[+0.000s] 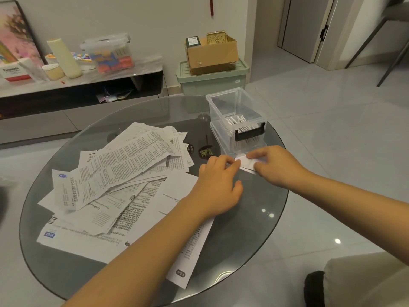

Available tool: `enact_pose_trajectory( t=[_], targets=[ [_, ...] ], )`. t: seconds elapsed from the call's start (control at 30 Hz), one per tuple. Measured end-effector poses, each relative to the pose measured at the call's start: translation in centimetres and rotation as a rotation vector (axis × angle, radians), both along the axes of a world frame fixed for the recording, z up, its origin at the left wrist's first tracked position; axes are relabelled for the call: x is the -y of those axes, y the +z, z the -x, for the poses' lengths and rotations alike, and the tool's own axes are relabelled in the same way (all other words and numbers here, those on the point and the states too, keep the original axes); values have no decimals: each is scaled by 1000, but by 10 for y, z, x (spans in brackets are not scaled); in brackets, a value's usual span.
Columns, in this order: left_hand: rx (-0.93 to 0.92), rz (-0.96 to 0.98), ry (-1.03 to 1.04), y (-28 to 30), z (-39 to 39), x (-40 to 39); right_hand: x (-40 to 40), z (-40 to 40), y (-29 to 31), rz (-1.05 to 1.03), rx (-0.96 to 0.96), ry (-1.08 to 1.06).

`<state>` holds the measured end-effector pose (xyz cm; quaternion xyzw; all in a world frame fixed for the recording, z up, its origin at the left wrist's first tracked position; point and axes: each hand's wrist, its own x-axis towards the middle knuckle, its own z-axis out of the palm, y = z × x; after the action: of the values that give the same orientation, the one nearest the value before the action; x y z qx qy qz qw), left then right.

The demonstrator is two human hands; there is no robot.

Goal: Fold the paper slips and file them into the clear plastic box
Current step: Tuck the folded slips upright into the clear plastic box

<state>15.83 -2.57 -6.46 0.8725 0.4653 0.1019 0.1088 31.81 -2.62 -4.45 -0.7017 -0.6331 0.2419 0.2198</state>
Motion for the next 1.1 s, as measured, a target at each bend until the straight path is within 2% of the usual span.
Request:
enact_pose_trajectory(
  t=[0.2, 0.33, 0.4, 0.67, 0.83, 1.1],
  targets=[
    [-19, -27, 4, -4, -2, 2, 2, -2, -5, -82, 136, 47],
    [-29, -22, 1, -3, -2, 2, 9, -3, -3, -202, 460, 113],
    [-26, -16, -4, -2, 0, 2, 12, -4, -2, -266, 559, 159],
    [189, -40, 14, 14, 16, 15, 22, 7, -4, -407, 464, 240],
    [131, -67, 51, 23, 50, 36, 36, 20, -5, -414, 424, 356],
    [42, -42, 103, 33, 104, 72, 56, 54, 0, -318, 351, 555]
  ],
)
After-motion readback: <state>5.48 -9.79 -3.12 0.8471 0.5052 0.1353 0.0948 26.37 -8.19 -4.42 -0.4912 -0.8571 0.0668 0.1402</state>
